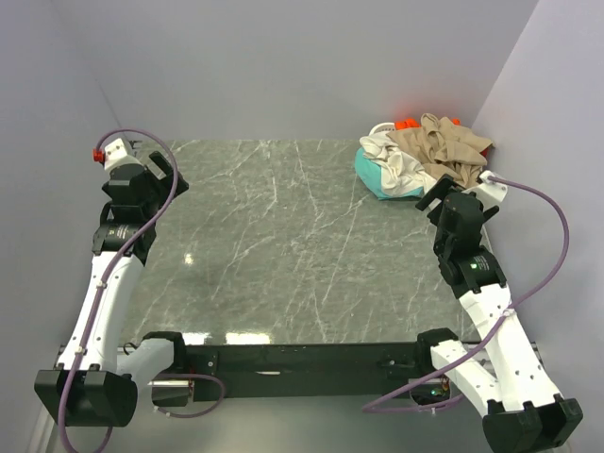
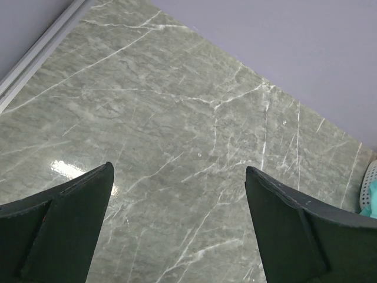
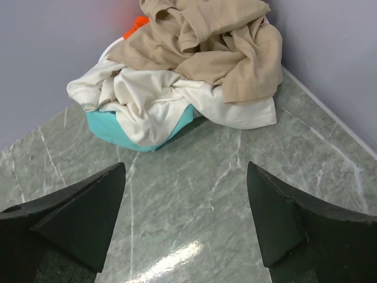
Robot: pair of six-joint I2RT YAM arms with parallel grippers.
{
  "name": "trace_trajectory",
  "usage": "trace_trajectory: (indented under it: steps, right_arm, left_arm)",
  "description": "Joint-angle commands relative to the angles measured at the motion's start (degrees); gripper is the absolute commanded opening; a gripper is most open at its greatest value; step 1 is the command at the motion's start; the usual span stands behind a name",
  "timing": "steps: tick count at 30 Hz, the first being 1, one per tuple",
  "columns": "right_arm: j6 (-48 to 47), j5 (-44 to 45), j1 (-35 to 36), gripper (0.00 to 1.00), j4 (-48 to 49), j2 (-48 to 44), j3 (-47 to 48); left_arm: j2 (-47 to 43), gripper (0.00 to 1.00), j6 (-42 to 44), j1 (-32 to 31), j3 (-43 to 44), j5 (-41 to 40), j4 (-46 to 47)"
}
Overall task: Fold and stack the t-shirts
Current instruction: Grab the tshirt from the pile
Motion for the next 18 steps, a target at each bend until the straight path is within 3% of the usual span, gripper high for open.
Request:
trace_trajectory:
  steps: [1,5,10,18]
  right_arm:
    - [0.3,1.5,0.0,0.89,0.3,-0.4,0.7]
    - [-1.3,2.3,0.0,0.90,0.8,2.8,2.6]
    - [-3.5,2.5,-0.8,0.91,4.1,9.1,7.1]
    - [-2.2,-2.9,-8.4,0.91,6.4,29.1,23.0]
  left_arm:
    - [0.3,0.99,-0.1,0.0,2.0,-1.4,2.4]
    - [2.0,0.99,-1.6,0.0,3.0,-3.4,0.8]
    - [2.9,0.97,-0.7,0.0,2.8,0.2,1.8]
    - [2.9,0.96,-5.3,0.0,3.1,-0.8,-1.7]
